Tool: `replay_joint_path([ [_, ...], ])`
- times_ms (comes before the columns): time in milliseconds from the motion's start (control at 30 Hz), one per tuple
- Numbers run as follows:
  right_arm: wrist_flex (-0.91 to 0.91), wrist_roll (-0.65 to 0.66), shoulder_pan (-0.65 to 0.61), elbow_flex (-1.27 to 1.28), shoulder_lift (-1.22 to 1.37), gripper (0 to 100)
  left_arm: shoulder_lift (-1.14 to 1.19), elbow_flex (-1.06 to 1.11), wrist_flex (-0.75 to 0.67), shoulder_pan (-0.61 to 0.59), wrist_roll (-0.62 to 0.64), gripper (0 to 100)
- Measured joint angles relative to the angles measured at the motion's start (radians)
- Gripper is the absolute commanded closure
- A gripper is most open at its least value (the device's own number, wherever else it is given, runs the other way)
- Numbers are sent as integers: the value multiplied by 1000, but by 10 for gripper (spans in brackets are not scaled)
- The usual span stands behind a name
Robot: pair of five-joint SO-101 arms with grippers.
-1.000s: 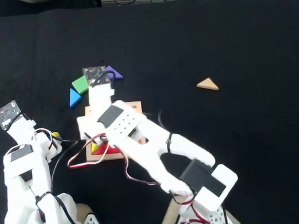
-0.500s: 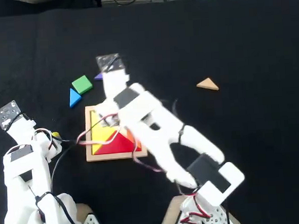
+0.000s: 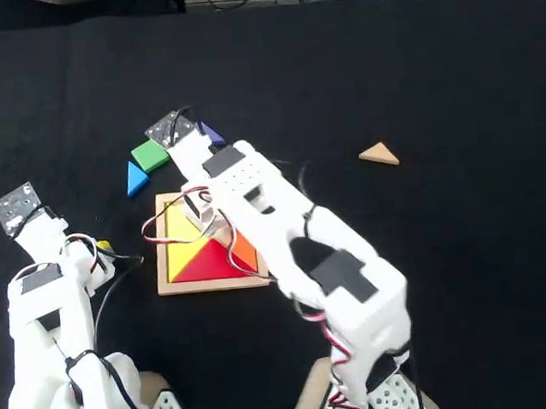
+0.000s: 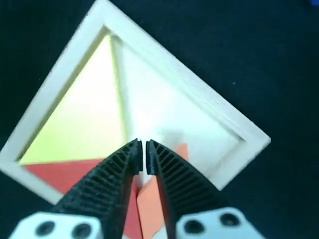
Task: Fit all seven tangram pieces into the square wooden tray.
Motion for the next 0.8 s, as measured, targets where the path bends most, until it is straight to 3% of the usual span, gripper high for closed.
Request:
replay_joint_path([
  [400, 89, 3, -138, -112, 78, 988, 0, 0, 0, 6, 0, 770],
  [800, 140, 6, -100, -133, 80, 988, 0, 0, 0, 6, 0, 770],
])
